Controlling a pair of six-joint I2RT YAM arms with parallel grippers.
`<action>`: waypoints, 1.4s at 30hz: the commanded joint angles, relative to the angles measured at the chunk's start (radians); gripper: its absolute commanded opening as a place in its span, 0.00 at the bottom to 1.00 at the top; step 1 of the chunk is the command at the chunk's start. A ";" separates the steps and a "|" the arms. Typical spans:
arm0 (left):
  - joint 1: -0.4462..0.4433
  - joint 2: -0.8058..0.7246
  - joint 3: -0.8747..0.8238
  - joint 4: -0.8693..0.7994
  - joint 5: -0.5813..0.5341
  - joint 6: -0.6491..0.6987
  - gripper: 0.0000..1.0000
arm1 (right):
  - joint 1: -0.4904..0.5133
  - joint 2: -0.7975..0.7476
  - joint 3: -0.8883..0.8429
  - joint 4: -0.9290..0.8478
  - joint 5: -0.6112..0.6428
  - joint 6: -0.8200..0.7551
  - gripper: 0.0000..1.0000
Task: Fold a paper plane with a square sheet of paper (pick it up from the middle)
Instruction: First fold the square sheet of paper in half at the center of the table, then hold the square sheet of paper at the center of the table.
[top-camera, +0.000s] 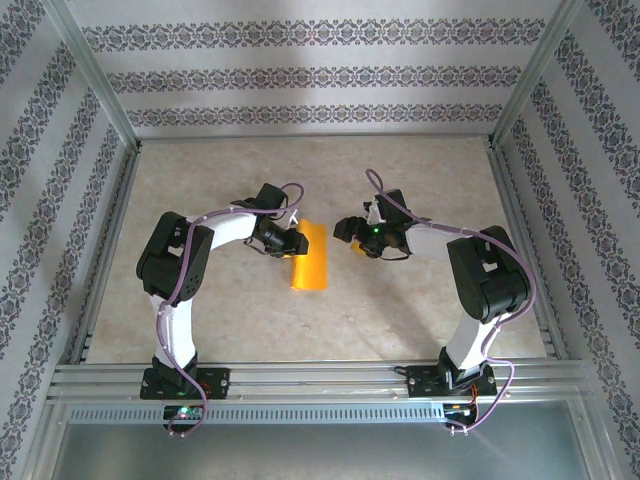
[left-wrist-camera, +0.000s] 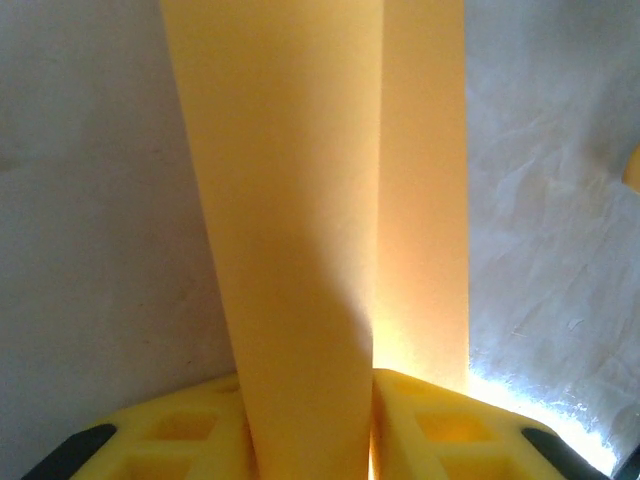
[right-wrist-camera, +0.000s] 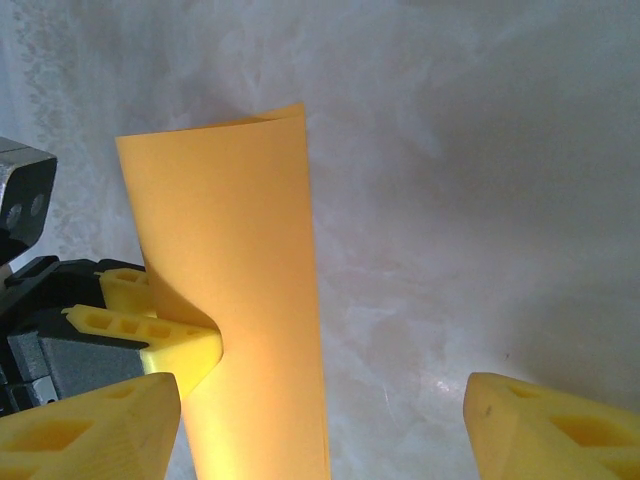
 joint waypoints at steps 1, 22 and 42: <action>0.020 0.059 0.003 -0.102 -0.123 -0.026 0.33 | 0.015 0.012 0.025 -0.005 -0.007 -0.001 0.75; 0.020 0.082 0.009 -0.135 -0.174 -0.063 0.32 | 0.121 0.077 0.088 -0.016 -0.021 0.026 0.48; 0.020 0.095 0.014 -0.141 -0.174 -0.062 0.33 | 0.159 0.161 0.148 -0.038 -0.027 0.053 0.28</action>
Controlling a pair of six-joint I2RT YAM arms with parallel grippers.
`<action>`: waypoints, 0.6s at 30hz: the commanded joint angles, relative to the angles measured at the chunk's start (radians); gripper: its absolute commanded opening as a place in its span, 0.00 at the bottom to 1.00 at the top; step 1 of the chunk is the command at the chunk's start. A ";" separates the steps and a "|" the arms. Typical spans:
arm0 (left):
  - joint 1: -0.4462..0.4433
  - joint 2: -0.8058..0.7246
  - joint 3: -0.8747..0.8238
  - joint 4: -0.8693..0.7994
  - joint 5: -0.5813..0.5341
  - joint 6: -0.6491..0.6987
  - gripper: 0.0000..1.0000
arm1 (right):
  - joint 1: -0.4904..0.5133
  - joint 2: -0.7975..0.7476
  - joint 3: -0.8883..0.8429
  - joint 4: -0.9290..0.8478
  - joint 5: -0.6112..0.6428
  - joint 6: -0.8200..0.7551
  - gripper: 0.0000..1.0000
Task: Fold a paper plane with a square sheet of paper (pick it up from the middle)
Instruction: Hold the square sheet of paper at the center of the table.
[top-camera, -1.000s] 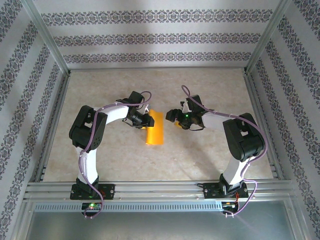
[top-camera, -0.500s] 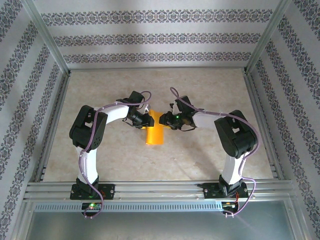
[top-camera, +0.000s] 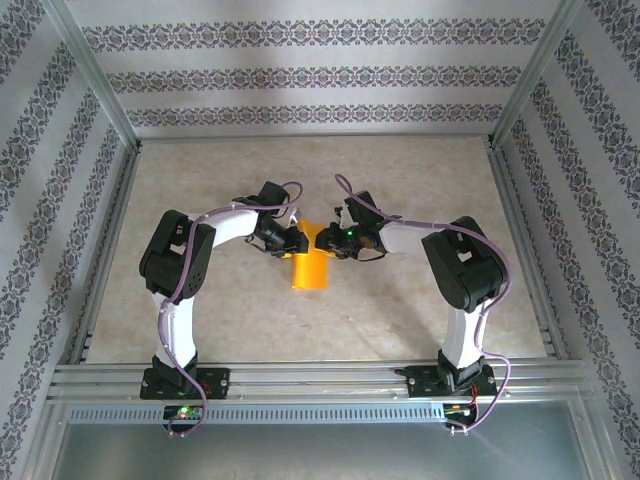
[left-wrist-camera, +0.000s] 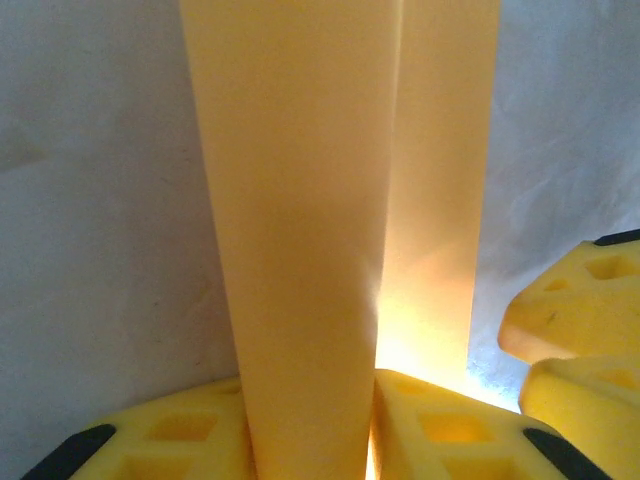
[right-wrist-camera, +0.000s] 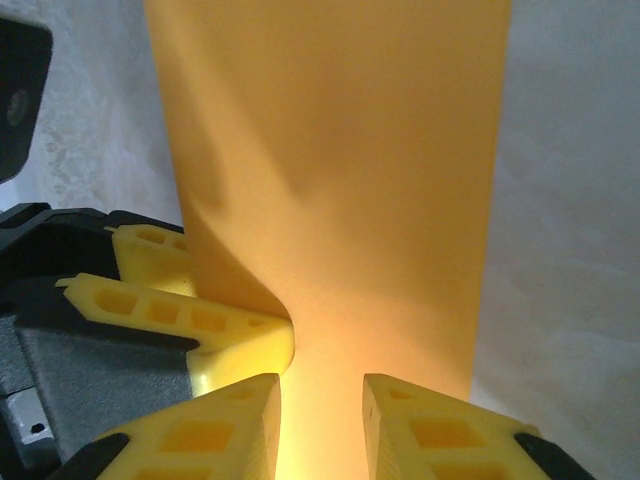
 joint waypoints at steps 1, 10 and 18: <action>0.020 0.072 -0.029 -0.090 -0.164 -0.004 0.33 | 0.011 0.027 0.021 -0.029 -0.010 -0.001 0.28; 0.020 0.070 -0.034 -0.095 -0.179 -0.003 0.32 | 0.010 0.062 0.042 -0.111 0.019 -0.021 0.24; 0.020 0.050 -0.033 -0.093 -0.178 -0.007 0.32 | 0.012 0.105 0.064 -0.240 0.085 -0.061 0.18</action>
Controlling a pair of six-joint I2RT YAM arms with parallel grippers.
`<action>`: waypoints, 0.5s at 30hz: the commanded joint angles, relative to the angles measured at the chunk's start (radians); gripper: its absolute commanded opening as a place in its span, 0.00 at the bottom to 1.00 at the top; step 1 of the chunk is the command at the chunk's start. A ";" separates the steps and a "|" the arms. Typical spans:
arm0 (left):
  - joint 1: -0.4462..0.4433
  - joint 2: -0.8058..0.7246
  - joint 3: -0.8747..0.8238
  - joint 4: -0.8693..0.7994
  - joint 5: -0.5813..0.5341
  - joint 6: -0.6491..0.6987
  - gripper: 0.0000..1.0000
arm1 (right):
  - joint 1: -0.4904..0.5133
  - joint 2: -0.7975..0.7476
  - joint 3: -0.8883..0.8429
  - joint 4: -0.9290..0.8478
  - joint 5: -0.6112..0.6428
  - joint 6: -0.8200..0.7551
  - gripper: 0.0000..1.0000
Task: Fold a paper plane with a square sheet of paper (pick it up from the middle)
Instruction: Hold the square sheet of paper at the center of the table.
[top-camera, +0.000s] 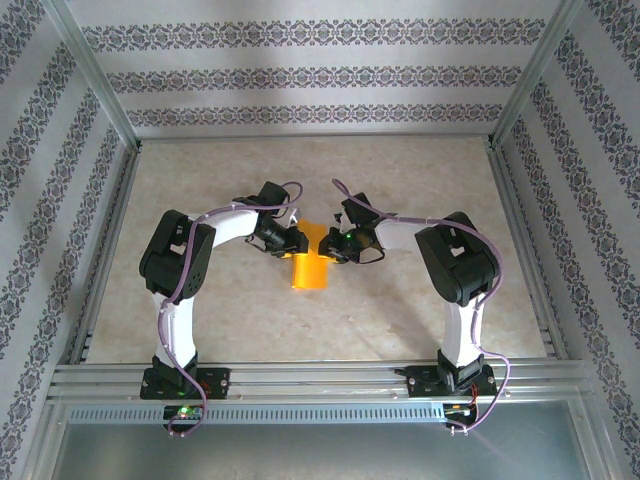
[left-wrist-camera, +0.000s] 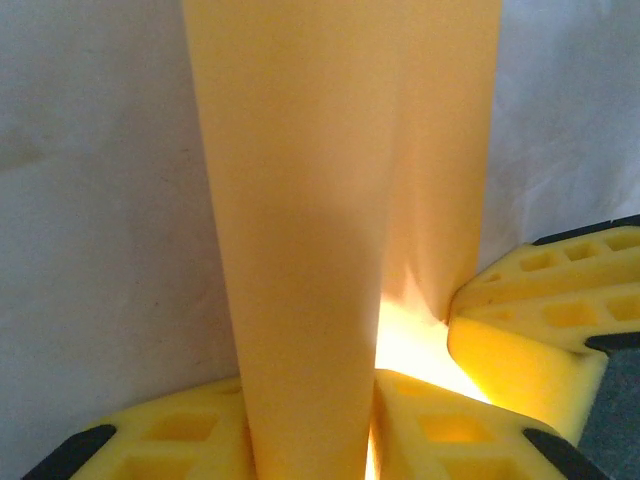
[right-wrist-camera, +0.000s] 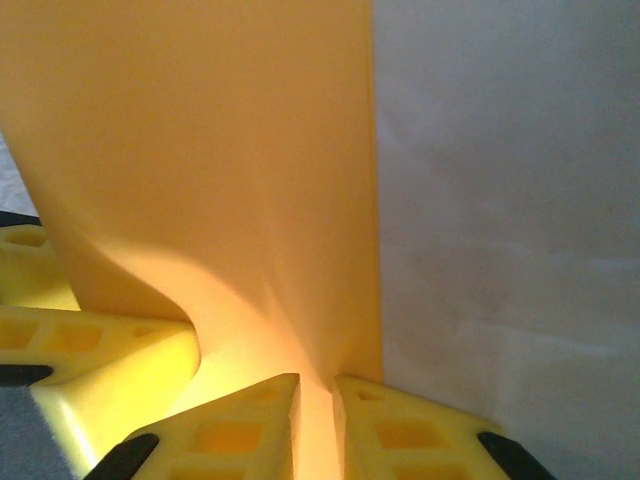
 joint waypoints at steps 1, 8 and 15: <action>0.020 0.040 -0.029 -0.096 -0.178 -0.009 0.33 | 0.012 0.050 0.011 -0.120 0.074 -0.039 0.18; 0.038 -0.124 0.032 -0.158 -0.263 -0.060 0.50 | 0.012 0.100 0.013 -0.190 0.122 -0.083 0.15; 0.030 -0.271 -0.049 0.005 -0.136 -0.156 0.48 | 0.014 0.117 0.011 -0.240 0.195 -0.093 0.12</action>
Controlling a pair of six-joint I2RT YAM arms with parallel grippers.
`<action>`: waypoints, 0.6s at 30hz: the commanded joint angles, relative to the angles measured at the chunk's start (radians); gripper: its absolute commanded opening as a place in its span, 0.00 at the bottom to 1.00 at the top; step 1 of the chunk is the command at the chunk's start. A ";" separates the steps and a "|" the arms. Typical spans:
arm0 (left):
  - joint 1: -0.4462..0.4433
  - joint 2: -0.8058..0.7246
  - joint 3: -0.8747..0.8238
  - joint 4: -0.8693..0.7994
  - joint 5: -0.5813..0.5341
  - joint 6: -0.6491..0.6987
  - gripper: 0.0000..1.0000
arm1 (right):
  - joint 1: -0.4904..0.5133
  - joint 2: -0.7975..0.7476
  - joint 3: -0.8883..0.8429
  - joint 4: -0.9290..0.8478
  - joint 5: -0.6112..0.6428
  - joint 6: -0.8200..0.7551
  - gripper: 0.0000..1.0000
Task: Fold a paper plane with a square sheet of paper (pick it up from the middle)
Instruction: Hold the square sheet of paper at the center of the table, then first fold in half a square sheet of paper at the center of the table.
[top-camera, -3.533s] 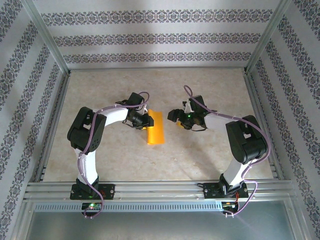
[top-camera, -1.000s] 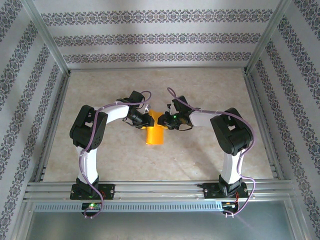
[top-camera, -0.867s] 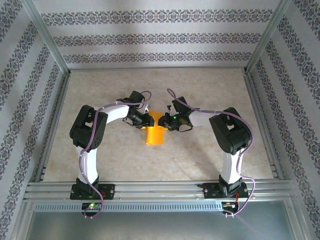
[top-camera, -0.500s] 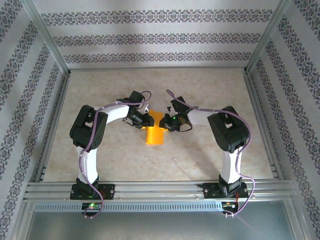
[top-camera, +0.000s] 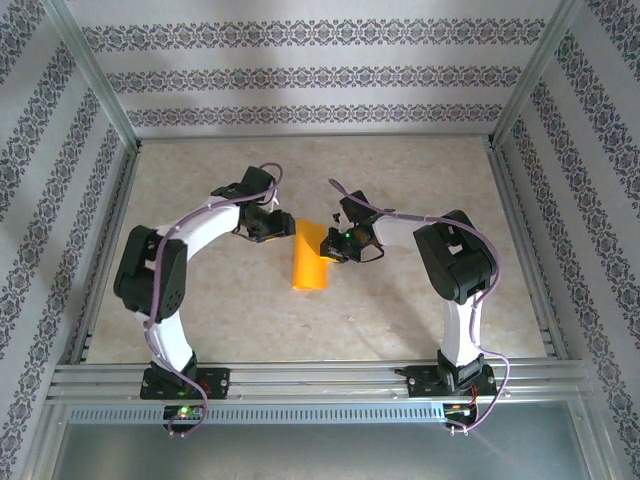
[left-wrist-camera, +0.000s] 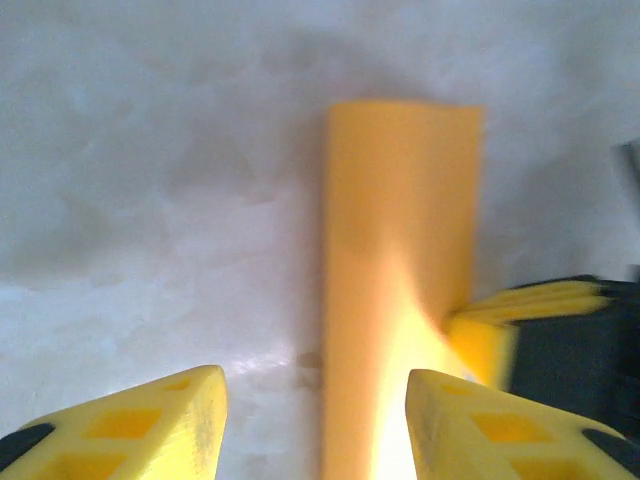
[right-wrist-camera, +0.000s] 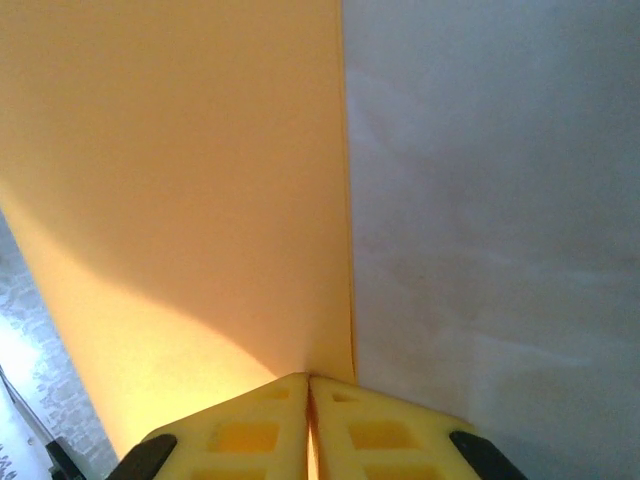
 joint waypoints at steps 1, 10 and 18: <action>-0.012 -0.047 -0.062 0.123 0.111 -0.098 0.46 | 0.014 0.093 -0.037 -0.154 0.181 -0.023 0.12; -0.089 0.093 -0.031 0.173 0.231 -0.148 0.31 | 0.015 0.108 -0.035 -0.176 0.225 -0.016 0.11; -0.091 0.151 -0.015 0.064 0.171 -0.093 0.27 | 0.019 0.111 -0.034 -0.202 0.263 -0.015 0.10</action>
